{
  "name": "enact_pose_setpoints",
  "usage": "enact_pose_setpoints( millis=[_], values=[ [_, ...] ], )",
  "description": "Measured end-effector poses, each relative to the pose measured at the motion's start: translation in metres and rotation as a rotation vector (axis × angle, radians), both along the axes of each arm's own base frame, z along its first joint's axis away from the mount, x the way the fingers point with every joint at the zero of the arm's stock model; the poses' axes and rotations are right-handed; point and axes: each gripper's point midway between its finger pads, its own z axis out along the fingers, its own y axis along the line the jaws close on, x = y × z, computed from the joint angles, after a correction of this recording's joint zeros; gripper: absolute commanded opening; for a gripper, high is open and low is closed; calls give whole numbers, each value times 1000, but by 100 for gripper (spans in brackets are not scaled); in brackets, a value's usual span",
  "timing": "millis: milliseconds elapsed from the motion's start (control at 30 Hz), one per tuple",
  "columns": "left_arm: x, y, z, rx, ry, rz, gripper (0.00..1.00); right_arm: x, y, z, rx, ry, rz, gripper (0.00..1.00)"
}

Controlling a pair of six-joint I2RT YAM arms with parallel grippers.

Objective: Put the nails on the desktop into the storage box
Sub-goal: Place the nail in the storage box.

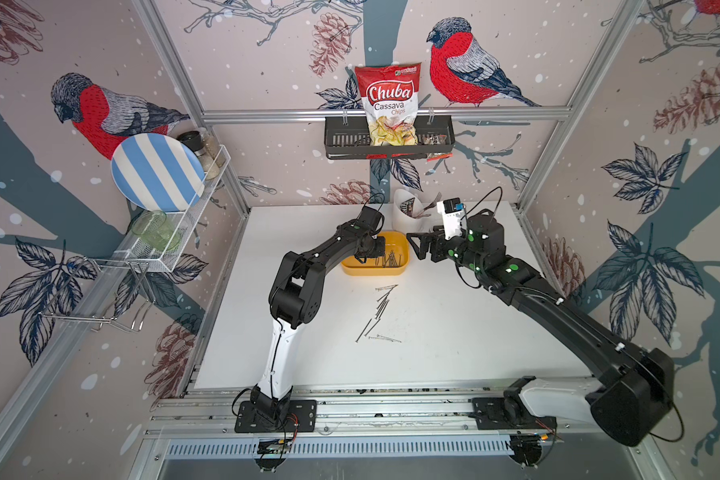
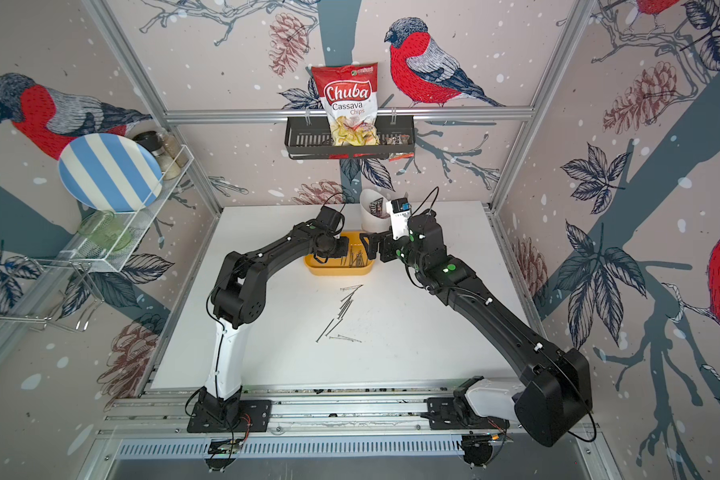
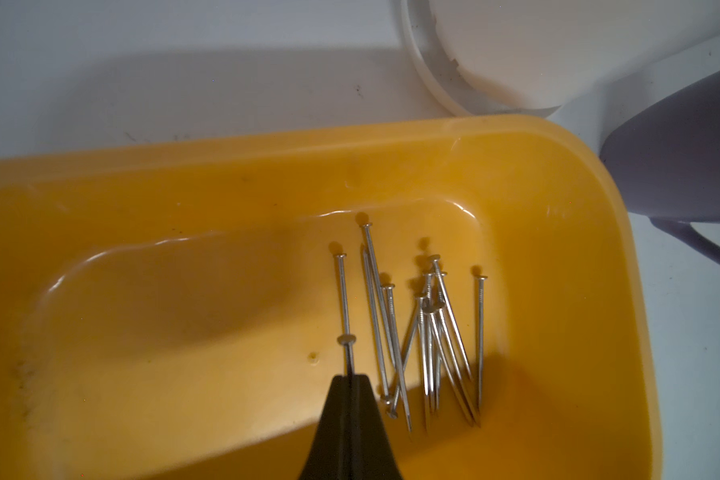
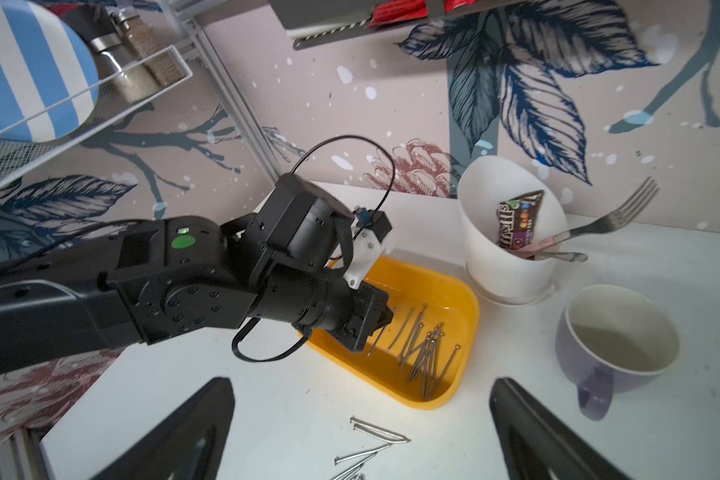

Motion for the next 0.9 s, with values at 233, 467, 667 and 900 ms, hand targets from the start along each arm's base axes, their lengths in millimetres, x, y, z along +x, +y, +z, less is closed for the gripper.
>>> enact_pose_setpoints(
  millis=[233, 467, 667, 900],
  values=[
    [-2, 0, -11, 1, 16, -4, 13, 14, -8, 7, 17, -2, -66, 100],
    [-3, 0, -7, -9, 15, 5, 28, 22, -3, -4, 15, 66, -65, 100],
    [-10, 4, 24, -32, -23, 9, 32, 19, 7, -18, 18, 139, -18, 100],
    [-58, 37, 69, -29, -77, 28, 55, 13, 18, -45, 7, 248, 38, 100]
  ],
)
